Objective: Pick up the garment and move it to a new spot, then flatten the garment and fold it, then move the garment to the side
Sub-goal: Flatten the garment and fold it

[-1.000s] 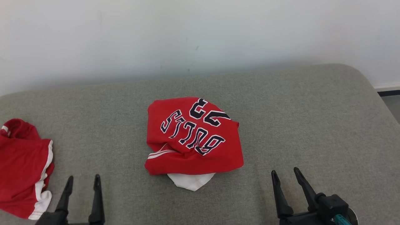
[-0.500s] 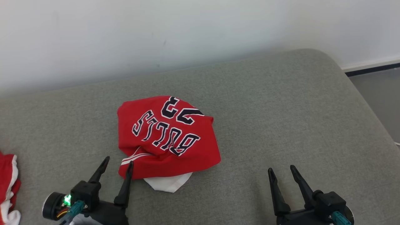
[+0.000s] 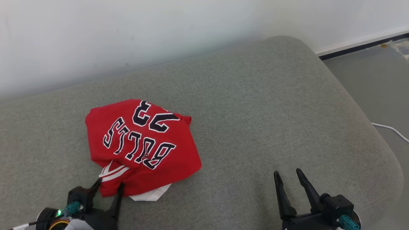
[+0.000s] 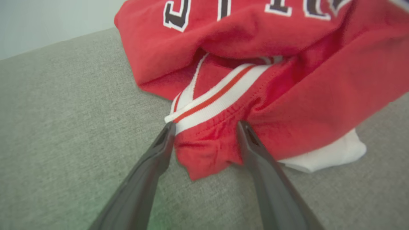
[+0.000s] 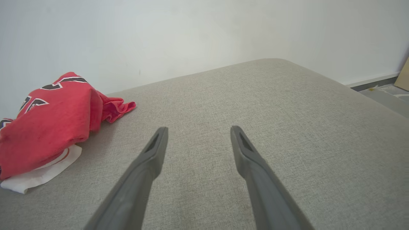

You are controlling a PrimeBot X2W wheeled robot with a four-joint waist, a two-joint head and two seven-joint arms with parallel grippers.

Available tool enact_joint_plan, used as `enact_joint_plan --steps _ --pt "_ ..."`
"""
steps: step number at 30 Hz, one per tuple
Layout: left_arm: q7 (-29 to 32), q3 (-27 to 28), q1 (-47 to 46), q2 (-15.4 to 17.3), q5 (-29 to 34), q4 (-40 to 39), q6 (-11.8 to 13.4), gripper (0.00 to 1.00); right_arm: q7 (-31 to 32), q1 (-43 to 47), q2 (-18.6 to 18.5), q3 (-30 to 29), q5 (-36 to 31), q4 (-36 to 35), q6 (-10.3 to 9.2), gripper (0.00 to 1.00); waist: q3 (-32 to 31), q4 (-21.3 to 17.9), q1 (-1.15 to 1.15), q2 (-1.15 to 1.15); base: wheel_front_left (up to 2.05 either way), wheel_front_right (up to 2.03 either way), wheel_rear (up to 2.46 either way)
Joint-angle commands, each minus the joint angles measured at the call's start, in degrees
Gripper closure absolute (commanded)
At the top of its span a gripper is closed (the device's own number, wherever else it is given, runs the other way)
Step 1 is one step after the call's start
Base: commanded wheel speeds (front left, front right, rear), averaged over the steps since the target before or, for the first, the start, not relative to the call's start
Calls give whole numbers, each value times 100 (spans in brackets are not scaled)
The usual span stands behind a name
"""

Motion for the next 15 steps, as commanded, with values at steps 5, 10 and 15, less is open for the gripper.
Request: enact_joint_plan --steps 5,10,15 --pt "20 -542 -268 20 -530 377 8 100 -2 12 2 -24 49 -24 20 0 25 -54 -1 -1 0 0 0" --pt "-7 -904 -535 5 -756 391 9 100 -3 32 2 -70 32 -63 20 0 -13 25 -1 -1 0 0 0" --pt "-17 -1001 -749 -122 -603 -297 10 100 -3 92 3 -134 6 -85 20 0 -76 190 -1 -1 0 0 0"
